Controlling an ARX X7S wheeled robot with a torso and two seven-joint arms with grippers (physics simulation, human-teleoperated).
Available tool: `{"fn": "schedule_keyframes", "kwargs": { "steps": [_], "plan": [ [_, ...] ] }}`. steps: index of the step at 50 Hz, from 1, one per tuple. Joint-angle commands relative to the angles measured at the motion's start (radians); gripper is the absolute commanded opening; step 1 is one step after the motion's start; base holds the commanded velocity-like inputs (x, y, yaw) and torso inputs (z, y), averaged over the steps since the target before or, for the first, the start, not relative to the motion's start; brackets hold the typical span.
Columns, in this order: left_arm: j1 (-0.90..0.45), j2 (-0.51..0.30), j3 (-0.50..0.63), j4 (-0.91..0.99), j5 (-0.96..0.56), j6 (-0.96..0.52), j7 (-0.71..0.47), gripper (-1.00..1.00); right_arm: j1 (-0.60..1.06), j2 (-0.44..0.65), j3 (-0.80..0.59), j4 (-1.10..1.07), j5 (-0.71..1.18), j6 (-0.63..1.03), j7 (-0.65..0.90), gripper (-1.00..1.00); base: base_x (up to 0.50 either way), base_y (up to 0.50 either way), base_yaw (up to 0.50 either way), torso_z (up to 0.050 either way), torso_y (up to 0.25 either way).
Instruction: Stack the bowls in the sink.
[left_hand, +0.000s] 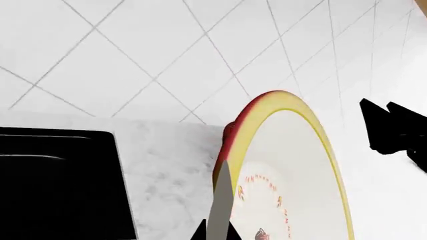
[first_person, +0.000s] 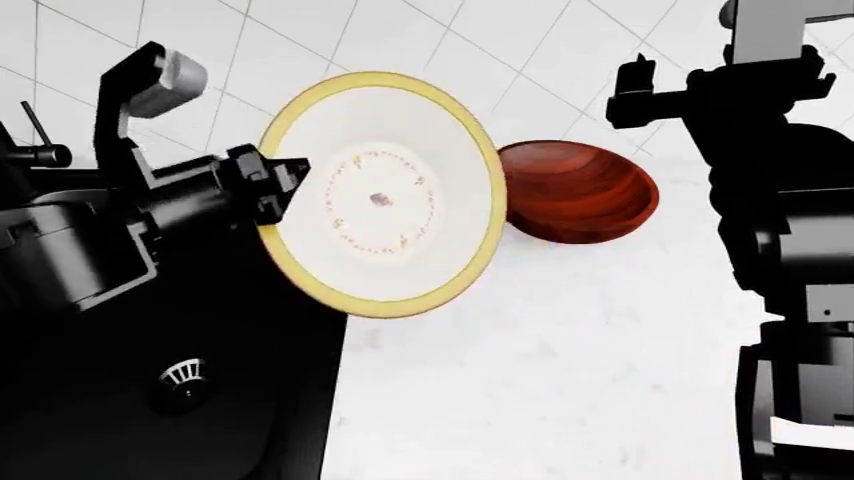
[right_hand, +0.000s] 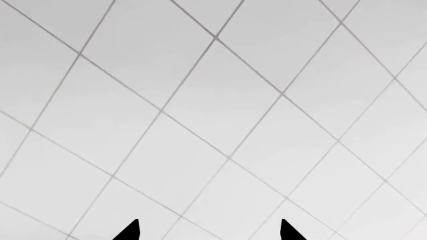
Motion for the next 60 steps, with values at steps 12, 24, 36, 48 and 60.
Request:
{"fn": "schedule_keyframes", "kwargs": {
  "steps": [12,24,36,48,60],
  "plan": [
    [0.169,-0.189,-0.226,0.037,-0.111,0.122,-0.213,-1.0,0.01,-0.006,0.007,0.052,0.007,-0.044,-0.003,1.0,0.0,0.0,0.0,0.0,0.0],
    [0.304,-0.257,-0.33,0.085,-0.141,0.173,-0.283,-1.0,0.001,-0.004,0.011,0.059,0.012,-0.058,-0.005,1.0,0.0,0.0,0.0,0.0,0.0],
    [0.434,-0.309,-0.423,0.112,-0.142,0.204,-0.31,-1.0,-0.009,-0.004,0.015,0.056,0.019,-0.062,-0.004,1.0,0.0,0.0,0.0,0.0,0.0],
    [0.539,-0.312,-0.445,0.11,-0.105,0.209,-0.295,-1.0,-0.009,-0.005,0.014,0.065,0.021,-0.068,-0.003,1.0,0.0,0.0,0.0,0.0,0.001],
    [0.595,-0.292,-0.418,0.1,-0.06,0.204,-0.264,-1.0,-0.009,-0.003,0.013,0.05,0.025,-0.055,0.001,1.0,0.0,0.0,0.0,0.0,0.0]
  ]
}}
